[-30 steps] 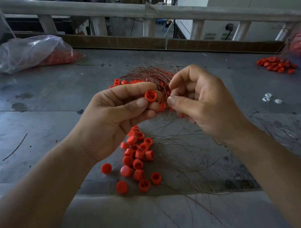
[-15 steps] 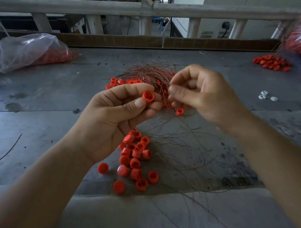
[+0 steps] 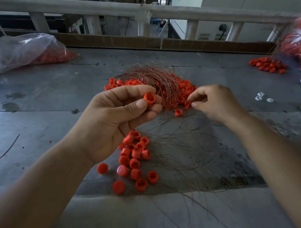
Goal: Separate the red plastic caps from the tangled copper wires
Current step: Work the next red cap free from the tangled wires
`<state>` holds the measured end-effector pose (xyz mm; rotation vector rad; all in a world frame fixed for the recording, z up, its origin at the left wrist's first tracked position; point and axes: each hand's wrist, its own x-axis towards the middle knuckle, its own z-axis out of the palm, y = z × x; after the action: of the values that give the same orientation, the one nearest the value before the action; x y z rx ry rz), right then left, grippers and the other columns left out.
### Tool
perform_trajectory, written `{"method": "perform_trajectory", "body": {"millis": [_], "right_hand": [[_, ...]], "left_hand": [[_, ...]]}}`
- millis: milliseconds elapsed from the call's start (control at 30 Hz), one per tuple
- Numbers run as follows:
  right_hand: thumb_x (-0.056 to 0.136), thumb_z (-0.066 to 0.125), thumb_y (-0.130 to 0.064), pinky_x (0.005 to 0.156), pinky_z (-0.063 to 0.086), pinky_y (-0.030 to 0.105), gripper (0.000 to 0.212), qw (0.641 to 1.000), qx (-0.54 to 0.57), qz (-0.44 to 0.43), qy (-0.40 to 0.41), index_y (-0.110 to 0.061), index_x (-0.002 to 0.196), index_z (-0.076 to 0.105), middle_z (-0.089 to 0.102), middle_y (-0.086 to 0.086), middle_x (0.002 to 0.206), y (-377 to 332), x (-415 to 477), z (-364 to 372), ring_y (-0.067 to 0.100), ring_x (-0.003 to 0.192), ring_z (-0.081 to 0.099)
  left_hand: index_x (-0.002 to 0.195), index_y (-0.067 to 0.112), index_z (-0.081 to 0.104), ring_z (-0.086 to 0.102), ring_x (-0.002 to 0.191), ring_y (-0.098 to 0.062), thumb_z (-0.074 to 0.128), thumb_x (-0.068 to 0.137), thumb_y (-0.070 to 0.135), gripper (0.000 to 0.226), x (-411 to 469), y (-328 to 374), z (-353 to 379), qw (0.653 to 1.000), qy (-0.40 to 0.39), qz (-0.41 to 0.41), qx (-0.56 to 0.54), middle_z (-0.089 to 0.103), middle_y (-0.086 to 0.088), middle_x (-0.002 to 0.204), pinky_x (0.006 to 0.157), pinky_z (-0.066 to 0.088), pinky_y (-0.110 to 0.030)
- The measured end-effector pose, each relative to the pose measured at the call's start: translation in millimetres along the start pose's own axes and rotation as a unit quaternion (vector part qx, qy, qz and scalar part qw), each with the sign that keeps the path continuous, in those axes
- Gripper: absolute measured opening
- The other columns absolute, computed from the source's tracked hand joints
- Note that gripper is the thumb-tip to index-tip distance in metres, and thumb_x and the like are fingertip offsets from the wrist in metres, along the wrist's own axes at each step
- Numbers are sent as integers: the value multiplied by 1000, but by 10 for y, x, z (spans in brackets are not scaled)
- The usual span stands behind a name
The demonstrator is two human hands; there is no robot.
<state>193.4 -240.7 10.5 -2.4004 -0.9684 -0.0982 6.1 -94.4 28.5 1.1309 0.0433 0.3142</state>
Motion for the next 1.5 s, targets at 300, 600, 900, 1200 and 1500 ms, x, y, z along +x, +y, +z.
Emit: {"method": "perform_trajectory", "body": {"millis": [300,600,900,1200,1500], "right_hand": [[82,65,-10,62,38,17,18,999,16,2,29,-21,71,56,56,-9,73,7,17,-31,3,66,51],[80,55,12,69,52,16,29,870,493,20,-17,-13,90,63,59,3,87,-341,-108,-311,6,74,66],[71,61,-9,66,53,19,23,881,449,-65,-133,-20,90,66,65,3,79,-675,-329,-227,12,73,68],[76,65,-1,69,53,18,27,905,399,-96,-114,-22,91,61,65,3,84,-696,-348,-219,13,81,67],[73,71,-3,69,54,17,27,928,338,-140,-71,-26,85,63,65,-8,76,-747,-396,-109,6,75,66]], "left_hand": [[80,8,75,70,73,-13,61,64,5,21,8,1,-11,1000,-5,-5,8,72,-9,81,62,54,-17],[80,6,75,70,73,-14,57,66,2,23,18,-7,-12,1000,9,-16,25,72,-9,80,62,55,-18],[78,9,75,70,74,-16,58,65,2,23,33,-49,-24,997,40,-15,66,72,-10,78,62,55,-18],[78,10,75,71,74,-17,58,62,2,25,34,-50,-2,994,52,-4,94,73,-9,78,61,54,-17],[78,14,75,70,70,-12,59,61,6,24,25,-47,6,989,60,18,132,73,-4,74,61,53,-17]]}}
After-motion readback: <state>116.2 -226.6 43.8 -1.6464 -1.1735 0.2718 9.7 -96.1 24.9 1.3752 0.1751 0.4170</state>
